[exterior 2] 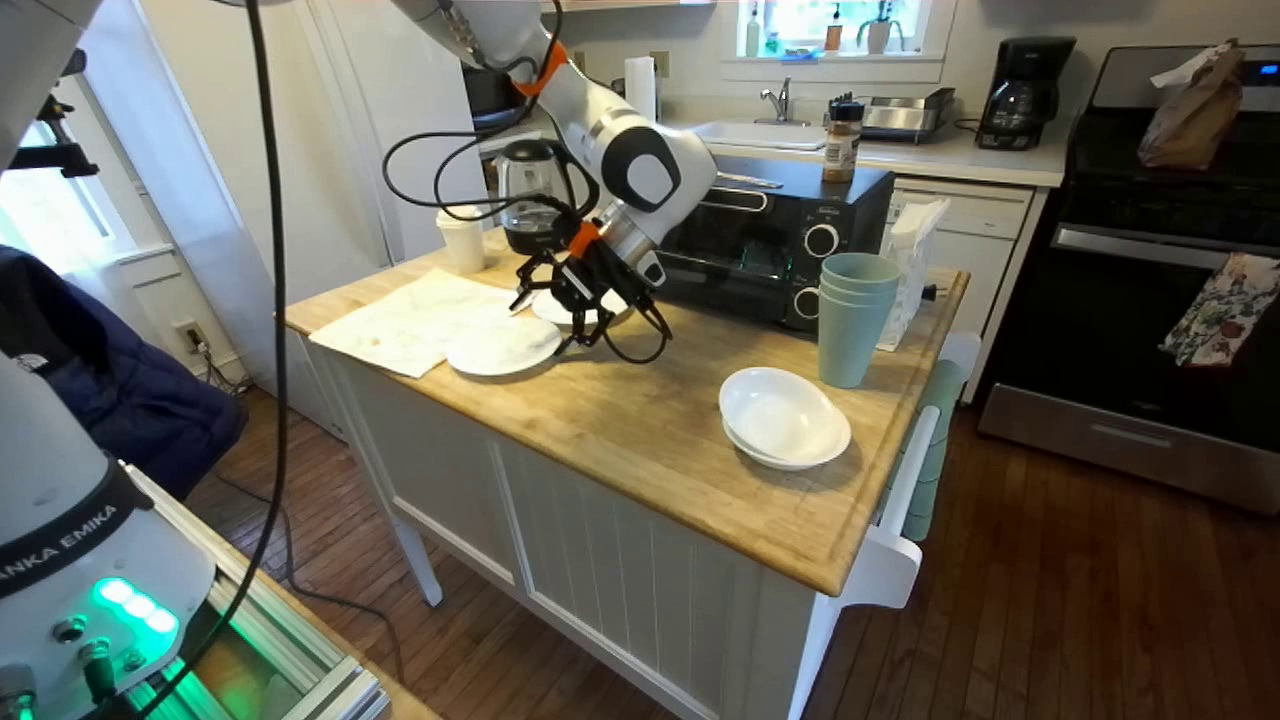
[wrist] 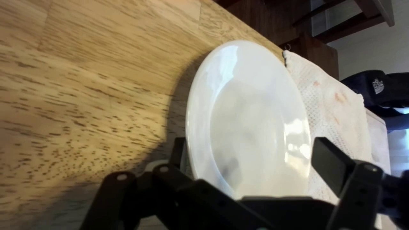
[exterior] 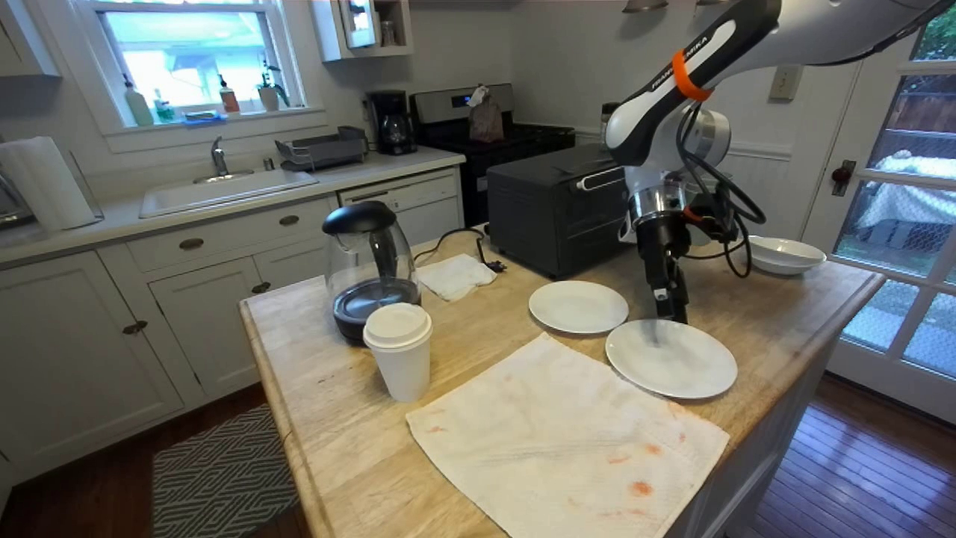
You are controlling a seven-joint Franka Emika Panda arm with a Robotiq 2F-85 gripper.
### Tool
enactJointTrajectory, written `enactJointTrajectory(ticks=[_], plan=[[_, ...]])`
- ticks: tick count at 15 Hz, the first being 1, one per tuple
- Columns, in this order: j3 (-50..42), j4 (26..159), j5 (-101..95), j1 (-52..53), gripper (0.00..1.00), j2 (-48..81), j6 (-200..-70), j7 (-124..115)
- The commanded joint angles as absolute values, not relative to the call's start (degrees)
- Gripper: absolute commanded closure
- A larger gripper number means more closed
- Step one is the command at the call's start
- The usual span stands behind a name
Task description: Unstack the plates
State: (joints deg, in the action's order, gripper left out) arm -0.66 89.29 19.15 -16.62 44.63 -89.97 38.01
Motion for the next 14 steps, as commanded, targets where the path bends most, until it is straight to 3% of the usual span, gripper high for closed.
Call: enactJointTrajectory(ticks=[1,14], plan=[[-1.66,97.24,17.9,-16.41,0.0,35.88,-95.39,36.13],[-2.97,121.33,13.48,-11.71,0.0,10.24,-125.08,30.42]])
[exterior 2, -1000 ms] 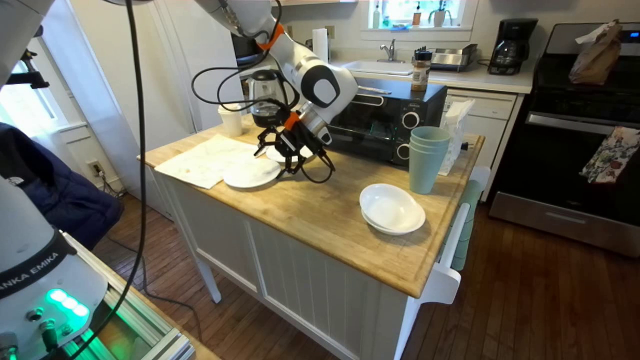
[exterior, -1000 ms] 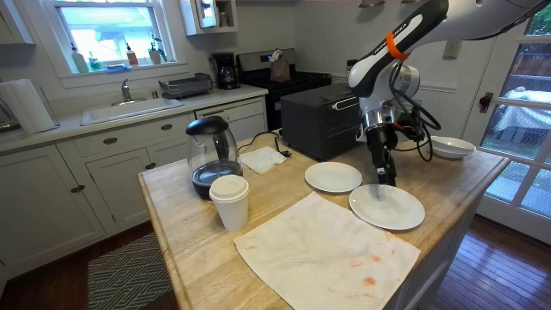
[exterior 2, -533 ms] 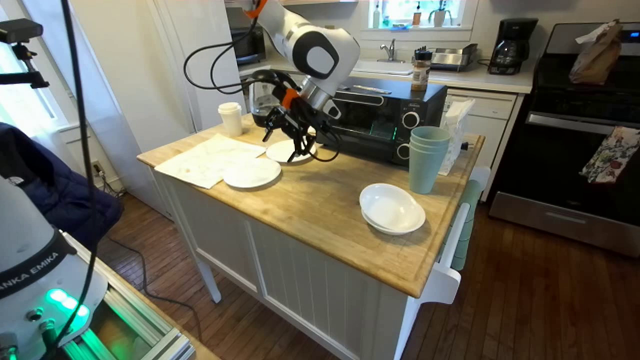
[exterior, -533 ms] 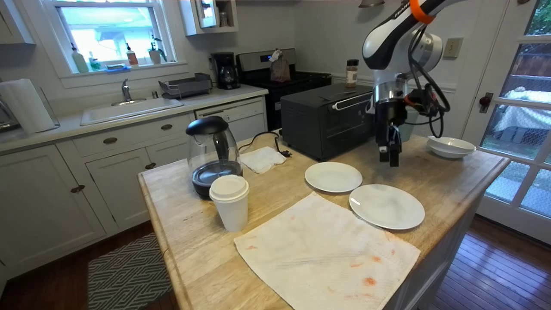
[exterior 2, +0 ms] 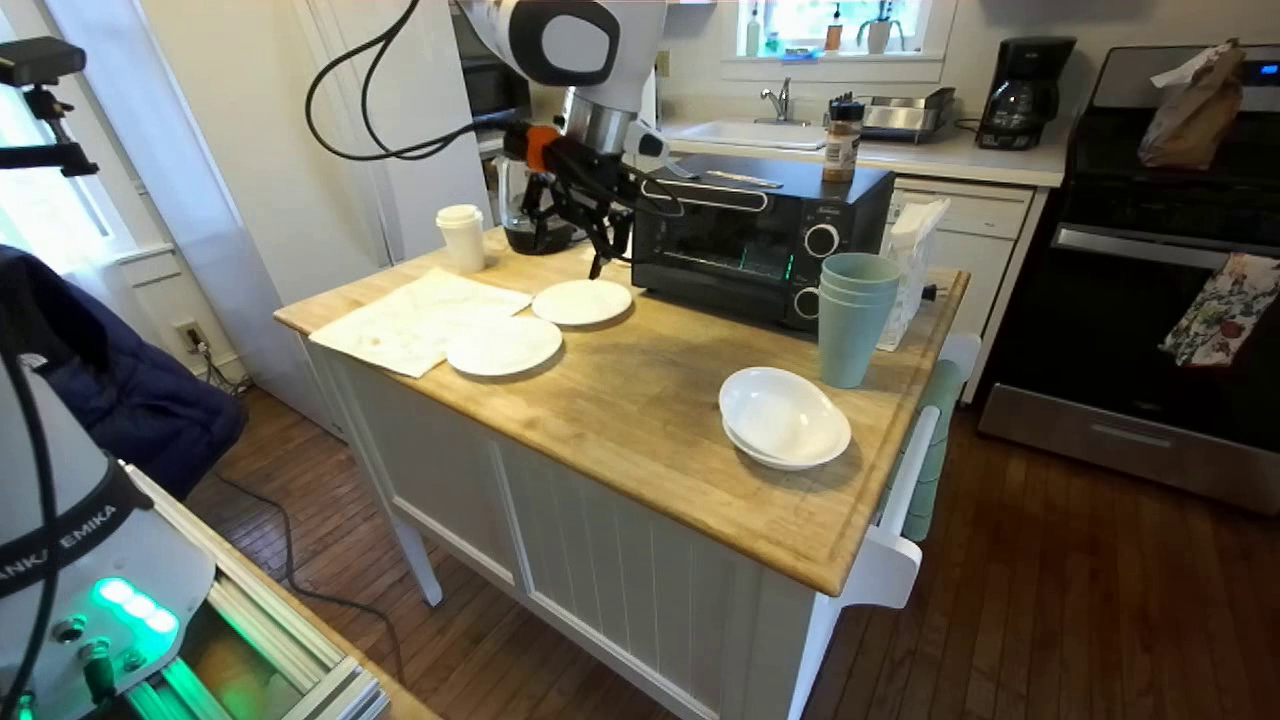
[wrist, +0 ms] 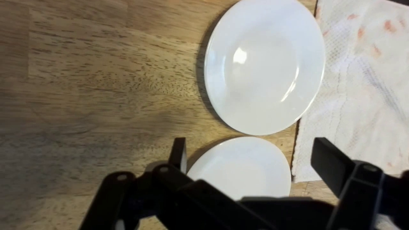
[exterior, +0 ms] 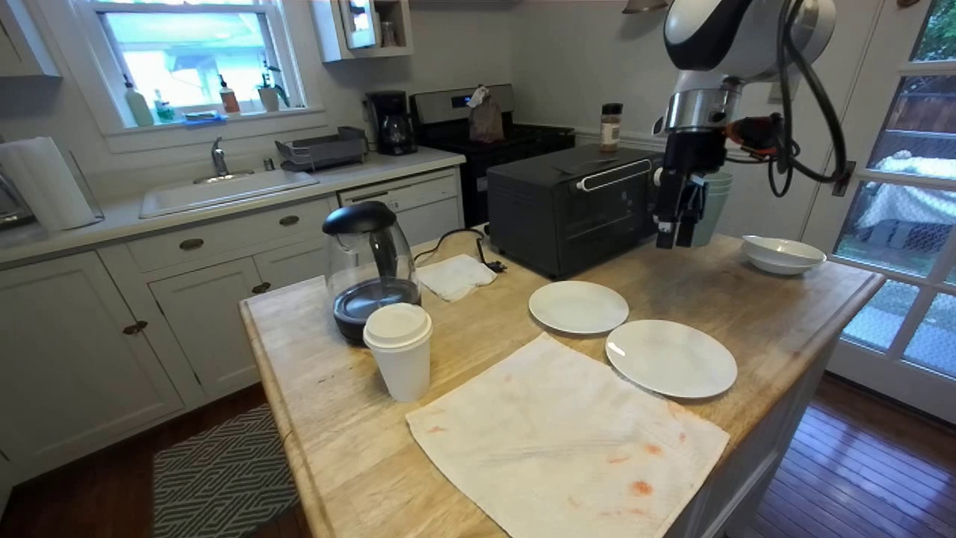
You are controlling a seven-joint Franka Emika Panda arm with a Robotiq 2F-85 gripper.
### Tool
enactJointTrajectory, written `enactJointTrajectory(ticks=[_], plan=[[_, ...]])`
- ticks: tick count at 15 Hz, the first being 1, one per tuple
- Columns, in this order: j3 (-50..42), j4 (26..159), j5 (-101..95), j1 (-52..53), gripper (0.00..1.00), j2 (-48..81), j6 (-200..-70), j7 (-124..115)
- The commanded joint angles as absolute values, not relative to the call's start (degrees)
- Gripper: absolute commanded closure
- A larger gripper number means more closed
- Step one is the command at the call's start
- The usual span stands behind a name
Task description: Unstack the plates
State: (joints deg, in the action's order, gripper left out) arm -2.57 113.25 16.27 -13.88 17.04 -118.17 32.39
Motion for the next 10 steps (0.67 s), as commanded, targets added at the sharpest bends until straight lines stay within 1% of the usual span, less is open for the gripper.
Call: enactJointTrajectory(ticks=[1,4,9,10], plan=[[-2.95,123.14,12.8,-11.08,0.0,8.67,-127.22,29.72],[-2.91,127.2,11.66,-9.61,0.0,5.16,-131.69,27.92],[-3.37,131.36,7.97,-7.91,0.0,1.23,-134.39,22.41],[-3.51,132.27,8.19,-7.91,0.0,0.52,-136.72,21.19]])
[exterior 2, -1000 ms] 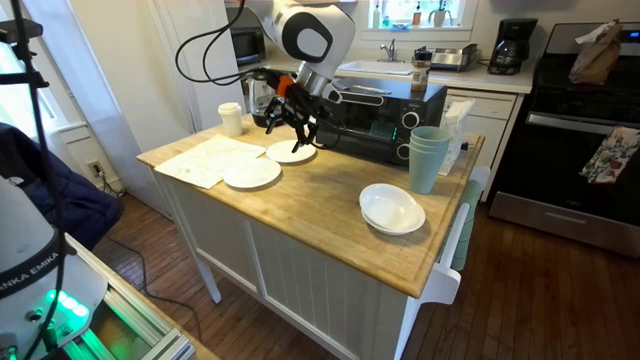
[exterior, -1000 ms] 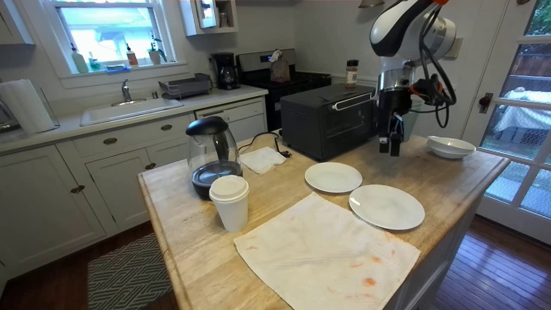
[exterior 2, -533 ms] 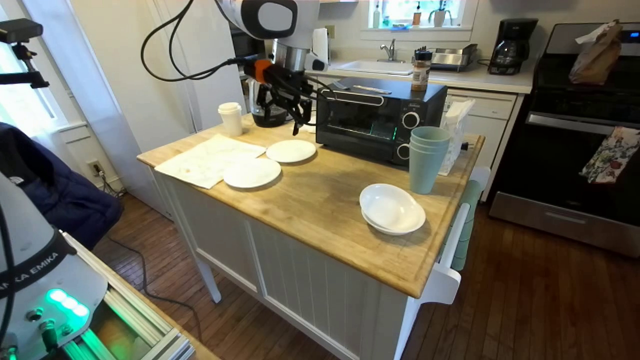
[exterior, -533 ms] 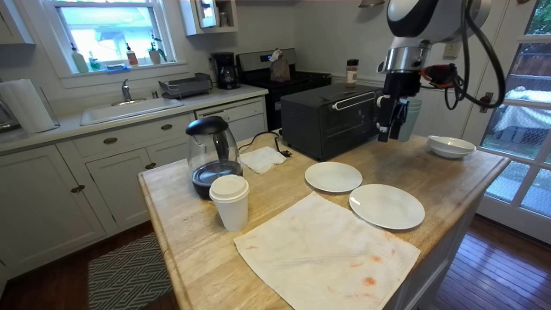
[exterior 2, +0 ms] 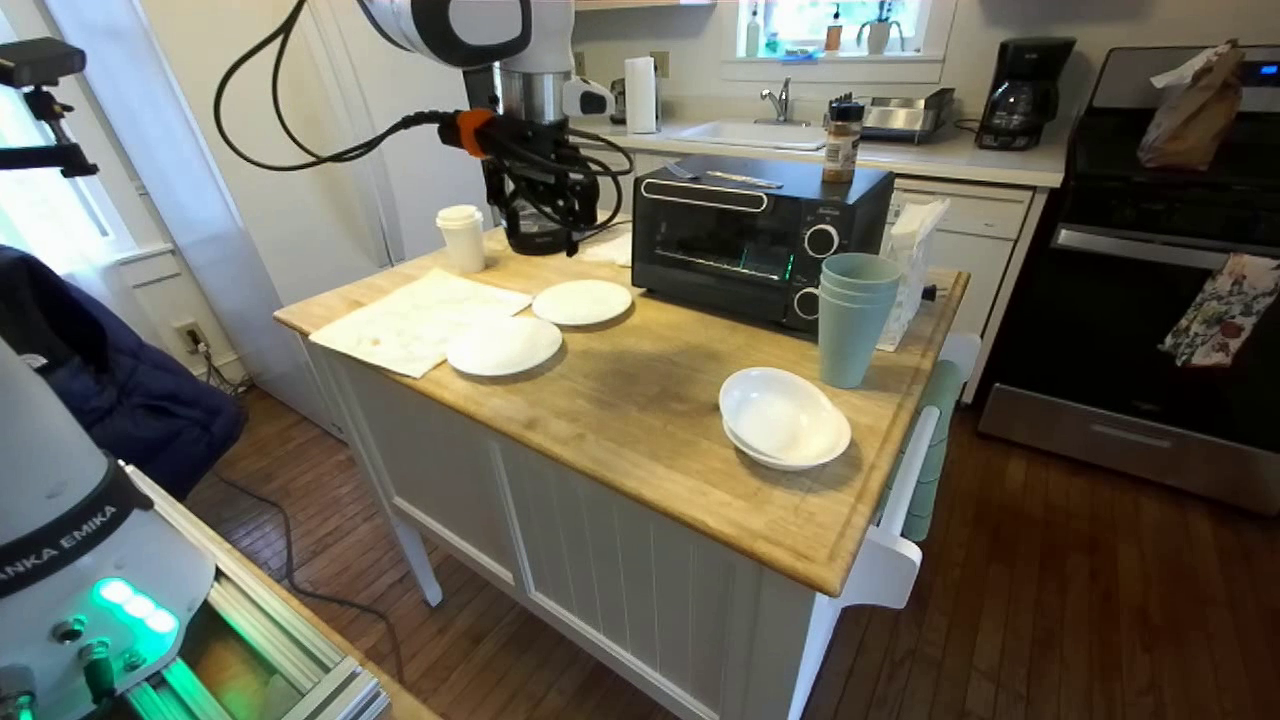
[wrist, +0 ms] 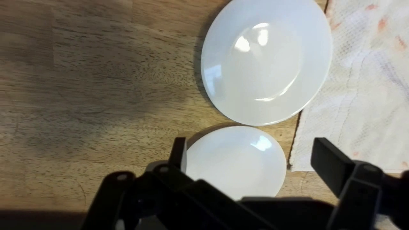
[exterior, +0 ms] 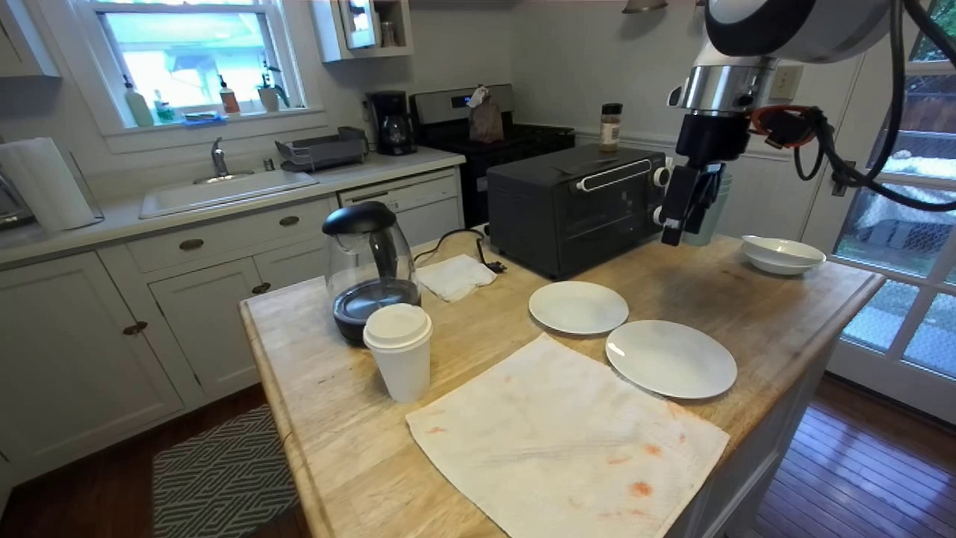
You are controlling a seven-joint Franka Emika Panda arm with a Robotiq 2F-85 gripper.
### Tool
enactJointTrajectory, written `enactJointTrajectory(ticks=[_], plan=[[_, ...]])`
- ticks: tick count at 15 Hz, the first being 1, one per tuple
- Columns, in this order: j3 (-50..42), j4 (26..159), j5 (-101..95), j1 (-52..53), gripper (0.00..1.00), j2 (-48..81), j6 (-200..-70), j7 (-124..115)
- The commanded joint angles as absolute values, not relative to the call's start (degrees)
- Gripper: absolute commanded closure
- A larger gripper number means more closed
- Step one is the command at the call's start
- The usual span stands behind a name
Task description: Unstack the plates
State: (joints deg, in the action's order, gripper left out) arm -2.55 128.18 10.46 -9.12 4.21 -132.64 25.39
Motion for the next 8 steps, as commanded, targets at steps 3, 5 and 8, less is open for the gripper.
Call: enactJointTrajectory(ticks=[3,5,8], plan=[[-3.73,130.7,11.94,-8.44,0.0,0.92,-128.43,28.02],[-3.83,130.32,10.5,-7.96,0.0,1.81,-130.8,25.77],[-4.01,130.27,10.51,-8.01,0.0,1.8,-129.39,26.63]])
